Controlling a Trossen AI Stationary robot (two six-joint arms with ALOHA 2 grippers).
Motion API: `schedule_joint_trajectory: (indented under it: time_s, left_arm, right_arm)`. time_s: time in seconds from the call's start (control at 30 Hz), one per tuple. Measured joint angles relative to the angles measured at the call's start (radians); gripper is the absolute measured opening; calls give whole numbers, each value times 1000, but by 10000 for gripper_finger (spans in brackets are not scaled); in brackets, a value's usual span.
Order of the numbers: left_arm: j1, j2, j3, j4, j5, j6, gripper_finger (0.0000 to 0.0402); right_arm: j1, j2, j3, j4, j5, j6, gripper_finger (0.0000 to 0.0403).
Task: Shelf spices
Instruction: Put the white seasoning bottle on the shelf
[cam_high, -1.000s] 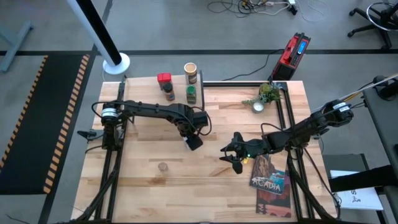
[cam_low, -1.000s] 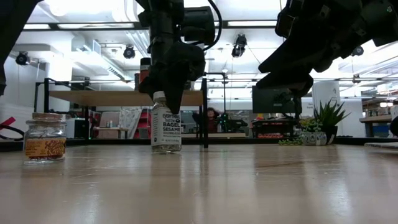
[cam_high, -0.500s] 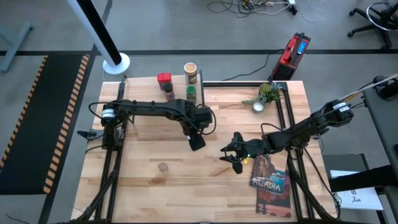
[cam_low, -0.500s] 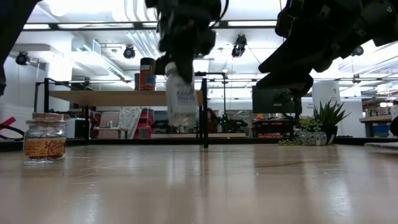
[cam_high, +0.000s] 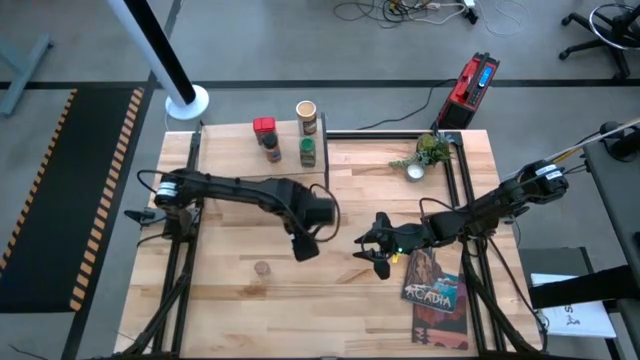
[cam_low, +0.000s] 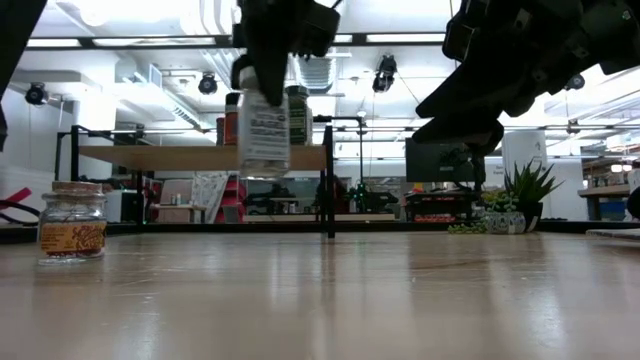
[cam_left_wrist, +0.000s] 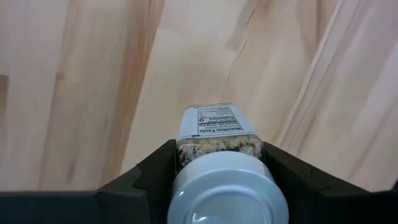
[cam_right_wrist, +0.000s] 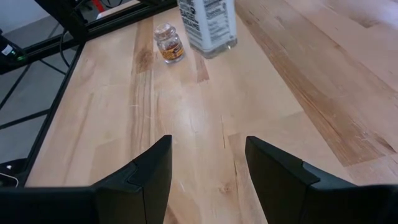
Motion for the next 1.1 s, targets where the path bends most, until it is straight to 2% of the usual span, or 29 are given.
schedule_joint_trajectory:
  time_s: [0.2, 0.4, 0.5, 0.6, 0.73, 0.9, 1.1]
  left_arm:
    - [-31, -60, -13, -87, -72, -8, 183]
    - [-27, -168, -13, -256, -181, 15, 187]
    - [-14, -235, -17, -321, -245, 79, 184]
    - [-2, -315, -33, -305, -249, 195, 184]
    - [39, -402, -48, -303, -258, 263, 190]
    - [126, -495, -102, -309, -275, 269, 186]
    - [240, -544, -200, -310, -293, 299, 187]
  right_arm:
    - [0, 0, 0, -1, 0, 0, 181]
    - [4, 0, 0, 0, 0, 0, 181]
    - [4, 0, 0, 0, 0, 0, 181]
    - [5, 0, 0, 1, 0, 0, 181]
    - [5, 0, 0, 3, 0, 8, 181]
    - [9, 0, 0, 6, 0, 8, 181]
    - [9, 0, 0, 8, 0, 7, 181]
